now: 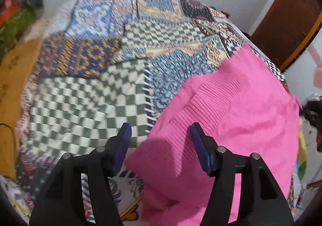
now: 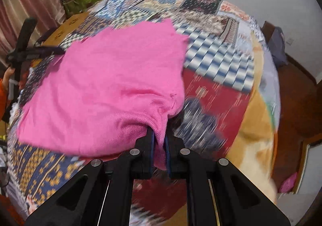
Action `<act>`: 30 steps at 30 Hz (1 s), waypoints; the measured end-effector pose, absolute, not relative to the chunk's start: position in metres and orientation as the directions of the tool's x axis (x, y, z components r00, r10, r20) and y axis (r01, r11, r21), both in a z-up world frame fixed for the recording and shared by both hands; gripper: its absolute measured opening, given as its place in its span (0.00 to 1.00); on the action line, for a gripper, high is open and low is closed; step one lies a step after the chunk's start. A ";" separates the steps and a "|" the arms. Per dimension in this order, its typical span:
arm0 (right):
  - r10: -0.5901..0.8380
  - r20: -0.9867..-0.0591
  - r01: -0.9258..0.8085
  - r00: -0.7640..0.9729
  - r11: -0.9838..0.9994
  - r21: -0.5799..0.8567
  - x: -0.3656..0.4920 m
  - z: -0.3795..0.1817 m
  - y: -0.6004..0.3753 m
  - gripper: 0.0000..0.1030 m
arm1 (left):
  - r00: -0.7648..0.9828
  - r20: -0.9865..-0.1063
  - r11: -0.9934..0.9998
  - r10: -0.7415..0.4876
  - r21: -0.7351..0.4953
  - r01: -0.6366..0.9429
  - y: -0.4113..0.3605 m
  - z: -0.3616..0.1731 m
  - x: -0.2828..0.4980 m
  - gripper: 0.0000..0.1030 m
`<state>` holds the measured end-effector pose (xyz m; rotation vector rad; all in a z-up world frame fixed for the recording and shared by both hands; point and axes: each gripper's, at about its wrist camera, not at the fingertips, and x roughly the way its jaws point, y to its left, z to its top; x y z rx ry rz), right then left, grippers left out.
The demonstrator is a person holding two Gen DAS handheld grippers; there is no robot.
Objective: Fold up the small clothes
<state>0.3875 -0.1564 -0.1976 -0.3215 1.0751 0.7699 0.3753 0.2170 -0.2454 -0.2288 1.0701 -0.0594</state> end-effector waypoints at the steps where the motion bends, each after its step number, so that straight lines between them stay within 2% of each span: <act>1: 0.402 -0.876 -0.696 0.265 0.709 0.115 0.395 -0.196 -0.155 0.08 | 0.472 -0.860 0.967 -0.194 -0.248 -0.053 0.217 -0.249 0.376 0.59; 4: 0.400 -0.860 -0.656 0.317 0.747 0.105 0.415 -0.190 -0.153 0.08 | 0.442 -0.847 0.940 -0.295 -0.341 -0.025 0.213 -0.258 0.370 0.59; 5: 0.411 -0.854 -0.640 0.319 0.758 0.125 0.419 -0.190 -0.154 0.08 | 0.442 -0.847 0.942 -0.296 -0.334 -0.008 0.206 -0.258 0.366 0.59; 7: 0.428 -0.854 -0.617 0.296 0.768 0.171 0.423 -0.194 -0.155 0.11 | 0.452 -0.864 0.972 -0.224 -0.233 0.036 0.188 -0.257 0.357 0.59; 9: 0.418 -0.863 -0.599 0.284 0.780 0.181 0.418 -0.199 -0.155 0.31 | 0.453 -0.875 0.984 -0.174 -0.170 0.050 0.177 -0.258 0.350 0.56; 10: 0.413 -0.865 -0.591 0.286 0.786 0.180 0.415 -0.199 -0.157 0.36 | 0.456 -0.876 0.988 -0.155 -0.147 0.053 0.173 -0.257 0.345 0.53; 11: 0.410 -0.865 -0.585 0.290 0.791 0.178 0.411 -0.198 -0.158 0.43 | 0.460 -0.878 0.991 -0.135 -0.125 0.052 0.172 -0.256 0.340 0.44; 12: 0.414 -0.862 -0.585 0.294 0.791 0.180 0.404 -0.196 -0.160 0.46 | 0.461 -0.879 0.993 -0.120 -0.112 0.046 0.172 -0.255 0.336 0.34; 13: 0.418 -0.859 -0.588 0.295 0.788 0.181 0.400 -0.194 -0.161 0.47 | 0.463 -0.879 0.993 -0.114 -0.112 0.031 0.174 -0.252 0.332 0.29; 15: 0.424 -0.857 -0.593 0.293 0.784 0.185 0.388 -0.188 -0.163 0.49 | 0.456 -0.875 0.985 -0.161 -0.173 0.016 0.181 -0.249 0.322 0.07; 16: 0.433 -0.855 -0.595 0.287 0.780 0.196 0.385 -0.186 -0.163 0.49 | 0.440 -0.874 0.975 -0.204 -0.221 0.013 0.185 -0.248 0.318 0.07; 20: 0.477 -0.839 -0.603 0.261 0.759 0.243 0.361 -0.179 -0.161 0.49 | 0.428 -0.888 0.985 -0.166 -0.170 0.028 0.169 -0.247 0.294 0.07; 23: 0.508 -0.829 -0.622 0.232 0.733 0.275 0.338 -0.177 -0.155 0.55 | 0.424 -0.889 0.983 -0.173 -0.184 0.013 0.160 -0.244 0.274 0.07; 24: 0.516 -0.828 -0.627 0.220 0.725 0.286 0.329 -0.179 -0.152 0.58 | 0.424 -0.888 0.981 -0.180 -0.196 0.007 0.159 -0.243 0.268 0.07; 30: 0.540 -0.828 -0.667 0.149 0.673 0.319 0.284 -0.194 -0.132 0.58 | 0.429 -0.864 0.956 -0.263 -0.293 -0.003 0.146 -0.231 0.221 0.07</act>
